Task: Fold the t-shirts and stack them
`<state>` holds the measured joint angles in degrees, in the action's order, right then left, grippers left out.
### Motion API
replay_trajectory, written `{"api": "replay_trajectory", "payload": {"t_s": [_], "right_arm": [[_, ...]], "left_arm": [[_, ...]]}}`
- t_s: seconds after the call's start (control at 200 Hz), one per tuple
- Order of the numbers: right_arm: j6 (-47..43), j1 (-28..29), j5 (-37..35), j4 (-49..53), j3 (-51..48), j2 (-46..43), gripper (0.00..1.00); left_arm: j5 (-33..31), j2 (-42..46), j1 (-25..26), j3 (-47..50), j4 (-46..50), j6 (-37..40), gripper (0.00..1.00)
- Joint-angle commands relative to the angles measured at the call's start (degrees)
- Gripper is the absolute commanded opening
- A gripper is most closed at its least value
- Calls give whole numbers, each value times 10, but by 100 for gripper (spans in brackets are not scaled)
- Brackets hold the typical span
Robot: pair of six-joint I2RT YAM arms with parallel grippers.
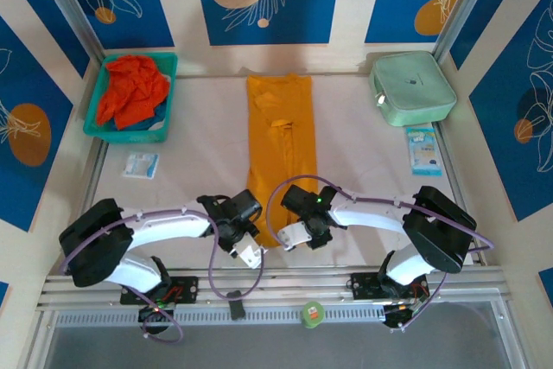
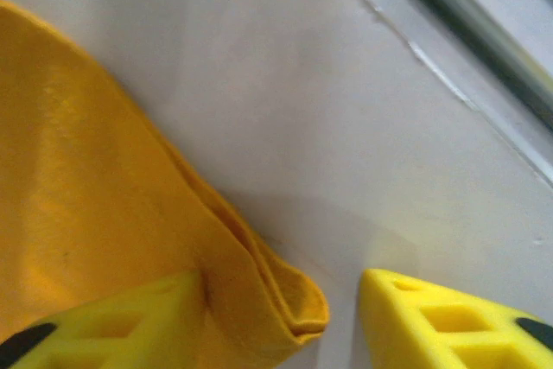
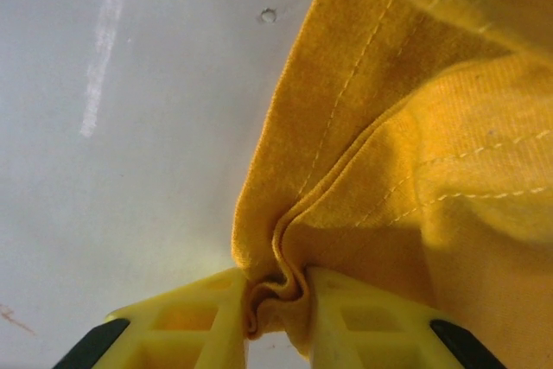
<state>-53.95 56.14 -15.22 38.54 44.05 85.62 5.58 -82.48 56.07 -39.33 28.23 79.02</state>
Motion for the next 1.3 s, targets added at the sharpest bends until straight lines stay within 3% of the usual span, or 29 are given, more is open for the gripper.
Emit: {"api": "replay_trajectory", "payload": {"t_s": [0.0,0.285,0.39,0.475,0.64,0.836,1.141,1.296], "right_arm": [[10,2,7,12,-6,2,22],[14,3,13,14,-8,-10,21],[12,3,13,14,-8,-9,11],[11,2,12,18,-7,-6,0],[11,-4,8,28,-5,-15,0],[20,3,8,53,-5,-90,0],[97,40,13,169,12,-214,0],[100,30,-10,162,21,-253,0]], "left_arm": [[-50,-67,-14,-10,-82,21,43],[-82,-184,-16,-92,-77,-3,18],[-87,-198,-16,-101,-80,-9,0],[-90,-186,-16,-93,-86,-8,0],[-83,-116,-16,-67,-63,5,0],[-69,18,-8,-23,-32,-10,0],[-110,191,53,8,27,-106,0],[-136,233,58,4,20,-137,0]]}}
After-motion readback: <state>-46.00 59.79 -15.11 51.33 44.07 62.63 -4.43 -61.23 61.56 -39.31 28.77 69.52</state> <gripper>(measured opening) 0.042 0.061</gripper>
